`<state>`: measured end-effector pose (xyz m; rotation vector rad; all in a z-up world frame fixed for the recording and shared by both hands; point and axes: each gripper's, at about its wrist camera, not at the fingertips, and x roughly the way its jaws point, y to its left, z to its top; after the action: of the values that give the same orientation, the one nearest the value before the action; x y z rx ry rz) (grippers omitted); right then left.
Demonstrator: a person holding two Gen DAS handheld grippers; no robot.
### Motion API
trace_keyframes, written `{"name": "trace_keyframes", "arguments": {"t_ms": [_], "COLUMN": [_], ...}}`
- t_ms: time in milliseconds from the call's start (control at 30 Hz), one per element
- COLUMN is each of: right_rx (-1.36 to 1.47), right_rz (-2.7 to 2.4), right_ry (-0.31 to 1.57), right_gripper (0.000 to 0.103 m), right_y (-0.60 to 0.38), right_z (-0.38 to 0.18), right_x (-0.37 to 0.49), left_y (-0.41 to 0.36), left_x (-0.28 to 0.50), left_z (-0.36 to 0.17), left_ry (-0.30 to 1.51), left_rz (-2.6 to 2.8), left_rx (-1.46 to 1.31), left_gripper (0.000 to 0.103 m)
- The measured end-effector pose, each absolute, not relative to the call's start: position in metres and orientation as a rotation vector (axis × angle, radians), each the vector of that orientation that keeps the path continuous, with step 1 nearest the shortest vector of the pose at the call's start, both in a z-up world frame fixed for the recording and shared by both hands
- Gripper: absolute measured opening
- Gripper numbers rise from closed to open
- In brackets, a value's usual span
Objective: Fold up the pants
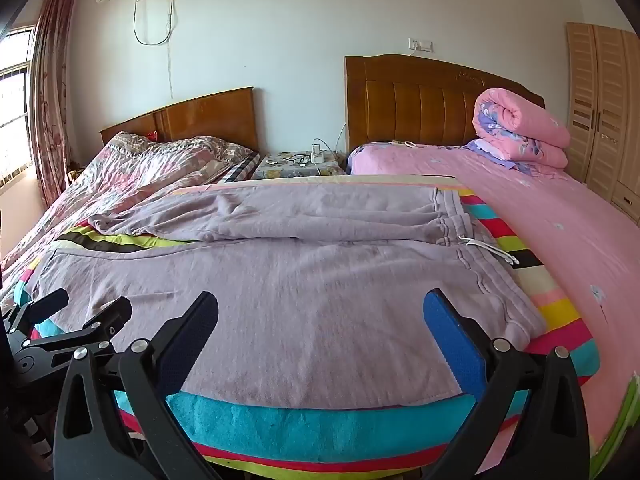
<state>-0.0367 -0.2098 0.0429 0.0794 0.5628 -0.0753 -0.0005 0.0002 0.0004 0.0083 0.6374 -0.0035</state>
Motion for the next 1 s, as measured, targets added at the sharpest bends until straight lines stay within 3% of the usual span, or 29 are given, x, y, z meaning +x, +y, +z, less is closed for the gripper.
{"name": "trace_keyframes", "arguments": {"t_ms": [1000], "right_rx": [0.066], "right_rz": [-0.073], "right_ry": [0.572], "right_gripper": [0.099], "right_y": [-0.2062], "right_z": [0.0403], "right_x": [-0.0372], "left_y": [0.0046], "left_x": [-0.0012], "left_z": [0.002], "left_ry": [0.642], "left_rz": [0.014], "left_rx": [-0.004], "left_gripper": [0.102]}}
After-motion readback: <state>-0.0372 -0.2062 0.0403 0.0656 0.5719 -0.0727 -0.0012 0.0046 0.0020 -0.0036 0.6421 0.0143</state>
